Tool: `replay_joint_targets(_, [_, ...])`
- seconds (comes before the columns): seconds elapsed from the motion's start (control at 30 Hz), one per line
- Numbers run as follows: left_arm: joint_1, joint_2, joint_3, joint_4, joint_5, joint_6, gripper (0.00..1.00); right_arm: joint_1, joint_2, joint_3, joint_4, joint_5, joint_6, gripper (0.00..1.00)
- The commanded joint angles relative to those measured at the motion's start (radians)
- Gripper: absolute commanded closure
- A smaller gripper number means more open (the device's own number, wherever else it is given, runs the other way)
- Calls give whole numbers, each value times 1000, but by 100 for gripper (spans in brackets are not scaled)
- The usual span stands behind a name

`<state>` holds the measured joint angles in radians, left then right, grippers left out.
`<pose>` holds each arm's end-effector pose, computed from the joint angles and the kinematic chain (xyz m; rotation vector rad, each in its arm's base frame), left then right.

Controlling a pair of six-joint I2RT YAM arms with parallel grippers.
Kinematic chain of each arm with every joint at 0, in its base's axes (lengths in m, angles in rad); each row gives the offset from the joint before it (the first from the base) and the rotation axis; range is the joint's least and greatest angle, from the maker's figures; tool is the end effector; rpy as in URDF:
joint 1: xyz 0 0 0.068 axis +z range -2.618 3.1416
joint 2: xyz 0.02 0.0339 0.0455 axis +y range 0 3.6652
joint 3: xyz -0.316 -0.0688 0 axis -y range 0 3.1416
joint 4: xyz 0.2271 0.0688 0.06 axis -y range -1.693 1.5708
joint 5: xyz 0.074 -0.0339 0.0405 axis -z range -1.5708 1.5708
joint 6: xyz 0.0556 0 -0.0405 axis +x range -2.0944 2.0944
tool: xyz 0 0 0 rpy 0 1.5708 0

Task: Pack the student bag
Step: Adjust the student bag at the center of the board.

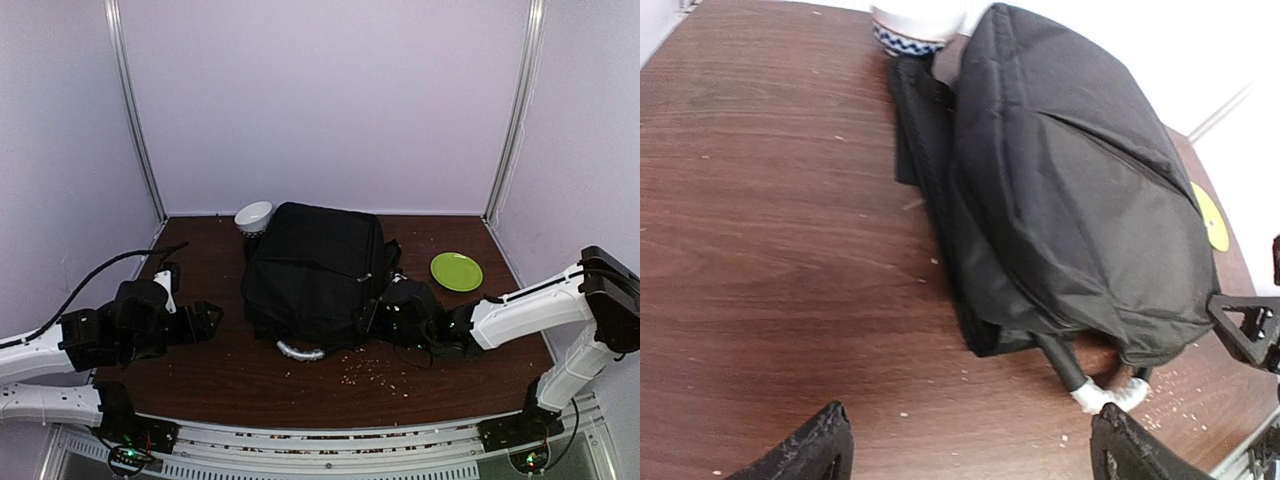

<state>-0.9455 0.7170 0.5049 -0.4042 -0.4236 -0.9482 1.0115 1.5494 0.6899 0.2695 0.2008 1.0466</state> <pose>0.0877 -0.0825 0.2599 -0.2457 2.1824 -0.6419 0.1758 0.2600 0.2251 0.1648 2.3073 0.9367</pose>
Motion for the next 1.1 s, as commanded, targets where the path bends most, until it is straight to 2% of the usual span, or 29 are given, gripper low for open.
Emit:
replay_joint_targets(0.0, [44,-42,-16,-45,-60,33,15,-4,36,54,42,-51,-37,53])
replay_joint_targets(0.1, [100,-66,7,-82,-58,54,13,-5,-9,47,37,-30,-83,50])
replay_joint_targets(0.33, [200,-126,155,-144,-105,250,9,4,-318,-32,-102,60,-289,42])
replay_joint_targets(0.5, [284,-60,302,-142,-100,391,6,8,-539,-70,-265,159,-393,38])
replay_joint_targets(0.6, [311,9,327,-85,-27,415,4,5,-641,-122,-274,233,-381,34])
replay_joint_targets(0.73, [319,175,329,-4,175,361,5,1,-710,-217,-207,231,-309,33])
replay_joint_targets(0.83, [319,324,335,36,271,225,9,-4,-710,-259,-190,187,-265,34])
replay_joint_targets(0.9, [318,415,331,122,361,169,13,-5,-694,-265,-195,159,-252,34])
replay_joint_targets(1.07, [317,596,337,302,404,104,16,-5,-680,-234,-273,144,-241,35])
